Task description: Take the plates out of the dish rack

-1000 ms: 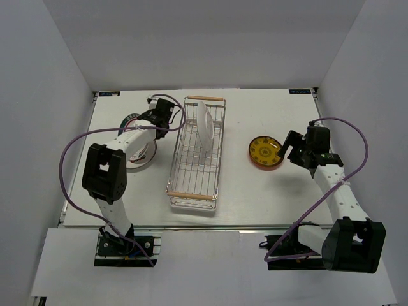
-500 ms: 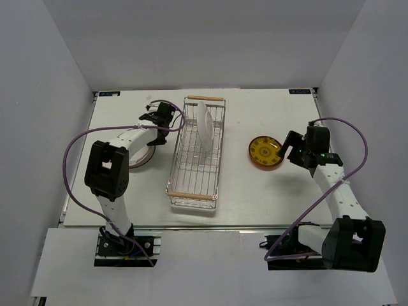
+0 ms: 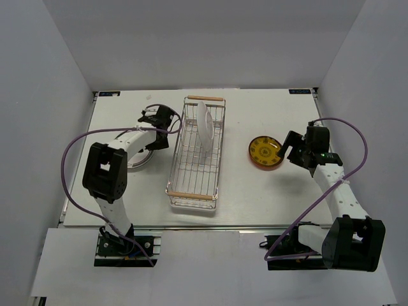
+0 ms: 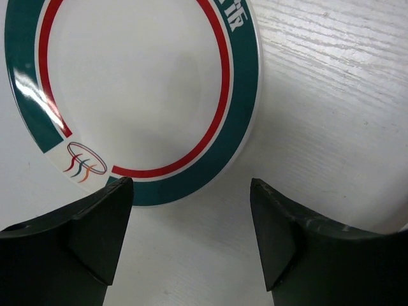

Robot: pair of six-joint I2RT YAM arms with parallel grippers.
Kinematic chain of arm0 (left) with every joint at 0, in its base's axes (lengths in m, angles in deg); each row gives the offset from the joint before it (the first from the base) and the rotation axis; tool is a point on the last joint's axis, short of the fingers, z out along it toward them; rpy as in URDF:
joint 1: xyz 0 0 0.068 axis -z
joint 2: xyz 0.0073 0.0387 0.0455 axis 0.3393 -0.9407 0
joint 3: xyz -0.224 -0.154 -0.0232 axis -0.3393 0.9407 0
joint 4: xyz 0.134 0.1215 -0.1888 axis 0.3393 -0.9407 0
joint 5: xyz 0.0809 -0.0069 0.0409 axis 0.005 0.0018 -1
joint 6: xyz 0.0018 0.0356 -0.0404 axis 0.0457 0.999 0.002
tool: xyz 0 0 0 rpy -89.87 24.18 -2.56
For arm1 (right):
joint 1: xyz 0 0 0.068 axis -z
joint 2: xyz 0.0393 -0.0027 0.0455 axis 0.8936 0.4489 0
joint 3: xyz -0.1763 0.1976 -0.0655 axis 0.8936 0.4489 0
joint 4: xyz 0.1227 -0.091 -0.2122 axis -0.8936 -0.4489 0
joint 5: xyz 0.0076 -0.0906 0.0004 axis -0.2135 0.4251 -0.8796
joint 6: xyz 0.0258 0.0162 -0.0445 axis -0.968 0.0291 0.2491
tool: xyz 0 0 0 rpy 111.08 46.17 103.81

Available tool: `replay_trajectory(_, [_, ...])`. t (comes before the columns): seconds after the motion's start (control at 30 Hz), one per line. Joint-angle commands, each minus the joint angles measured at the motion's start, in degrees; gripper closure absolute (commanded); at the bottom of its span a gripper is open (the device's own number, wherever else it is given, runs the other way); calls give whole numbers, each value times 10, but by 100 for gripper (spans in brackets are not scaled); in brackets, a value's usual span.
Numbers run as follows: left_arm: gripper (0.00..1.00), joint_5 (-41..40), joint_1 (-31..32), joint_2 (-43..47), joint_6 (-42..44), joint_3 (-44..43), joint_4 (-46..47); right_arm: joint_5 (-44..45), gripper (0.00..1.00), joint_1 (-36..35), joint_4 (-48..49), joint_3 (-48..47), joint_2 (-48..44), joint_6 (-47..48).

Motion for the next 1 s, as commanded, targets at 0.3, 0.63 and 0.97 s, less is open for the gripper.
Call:
replay_trajectory(0.3, [2, 89, -4, 120, 7, 49, 41, -5, 11, 0, -3, -5, 1, 5])
replay_trajectory(0.63, [2, 122, 9, 275, -63, 192, 65, -5, 11, 0, -5, -3, -1, 5])
replay_trajectory(0.97, [2, 227, 21, 272, -73, 262, 114, -1, 11, 0, -4, -1, -2, 2])
